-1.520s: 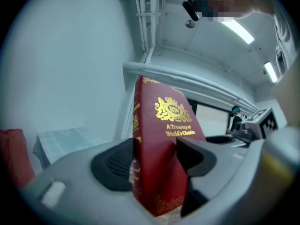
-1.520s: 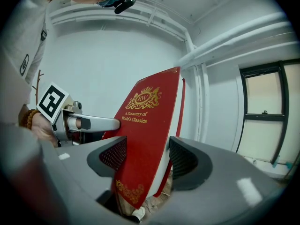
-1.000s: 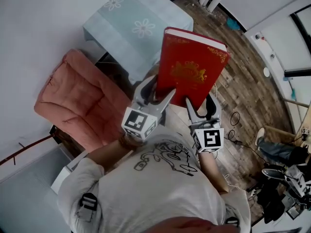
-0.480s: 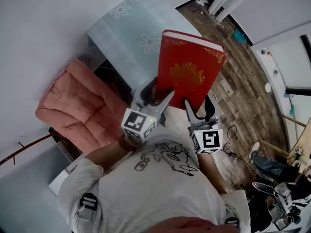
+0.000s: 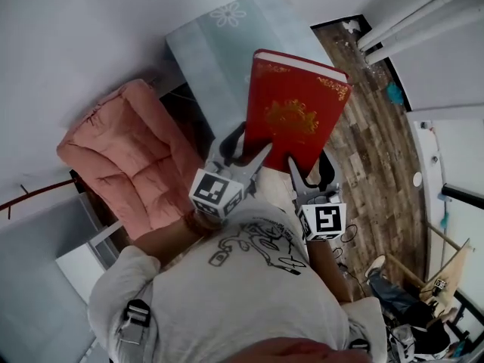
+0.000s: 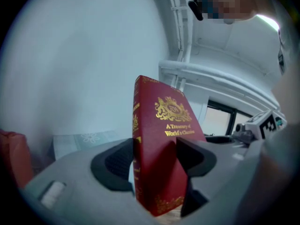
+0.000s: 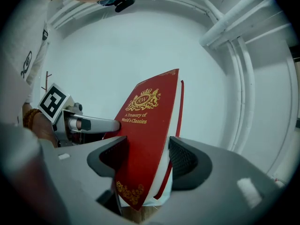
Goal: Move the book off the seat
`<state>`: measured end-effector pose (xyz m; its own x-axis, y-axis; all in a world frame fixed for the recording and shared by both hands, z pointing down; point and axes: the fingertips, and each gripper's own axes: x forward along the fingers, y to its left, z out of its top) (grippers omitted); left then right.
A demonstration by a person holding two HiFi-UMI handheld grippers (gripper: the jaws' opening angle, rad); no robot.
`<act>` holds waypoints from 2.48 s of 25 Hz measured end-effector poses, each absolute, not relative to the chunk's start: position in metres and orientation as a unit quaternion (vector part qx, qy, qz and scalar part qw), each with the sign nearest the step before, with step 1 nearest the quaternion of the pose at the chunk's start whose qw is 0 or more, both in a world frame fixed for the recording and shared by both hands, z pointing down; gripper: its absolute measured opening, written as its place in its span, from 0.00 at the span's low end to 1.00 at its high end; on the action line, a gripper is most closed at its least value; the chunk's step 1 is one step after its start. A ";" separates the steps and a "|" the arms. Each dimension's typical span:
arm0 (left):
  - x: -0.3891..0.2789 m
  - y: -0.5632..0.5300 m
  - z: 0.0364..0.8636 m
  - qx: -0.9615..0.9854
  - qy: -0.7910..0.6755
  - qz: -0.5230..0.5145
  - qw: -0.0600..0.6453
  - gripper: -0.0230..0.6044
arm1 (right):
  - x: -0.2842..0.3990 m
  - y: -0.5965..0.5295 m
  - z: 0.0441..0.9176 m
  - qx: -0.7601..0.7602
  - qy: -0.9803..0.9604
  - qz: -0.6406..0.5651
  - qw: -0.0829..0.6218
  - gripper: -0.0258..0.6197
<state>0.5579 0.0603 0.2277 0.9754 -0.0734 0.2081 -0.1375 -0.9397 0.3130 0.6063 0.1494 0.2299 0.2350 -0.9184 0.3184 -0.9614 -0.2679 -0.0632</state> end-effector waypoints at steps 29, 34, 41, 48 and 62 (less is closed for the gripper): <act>0.484 -0.049 0.269 0.923 -0.301 0.077 0.229 0.49 | 0.570 0.006 0.265 0.603 -0.775 0.148 0.121 0.48; 0.488 -0.069 0.292 0.907 -0.331 0.086 0.246 0.49 | 0.578 -0.020 0.288 0.573 -0.792 0.170 0.124 0.48; 0.502 -0.067 0.310 0.891 -0.368 0.101 0.246 0.49 | 0.596 -0.024 0.311 0.537 -0.813 0.189 0.125 0.47; 0.508 -0.074 0.337 0.878 -0.383 0.120 0.261 0.49 | 0.603 -0.034 0.339 0.518 -0.818 0.218 0.123 0.47; 0.504 -0.093 0.399 0.868 -0.377 0.142 0.290 0.49 | 0.601 -0.055 0.399 0.506 -0.813 0.254 0.139 0.47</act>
<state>0.5043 -0.0934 0.3988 0.6749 -0.5724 0.4656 -0.7373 -0.5477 0.3954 0.6006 -0.0553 0.3991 -0.4504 -0.7515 0.4821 -0.8923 0.3600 -0.2725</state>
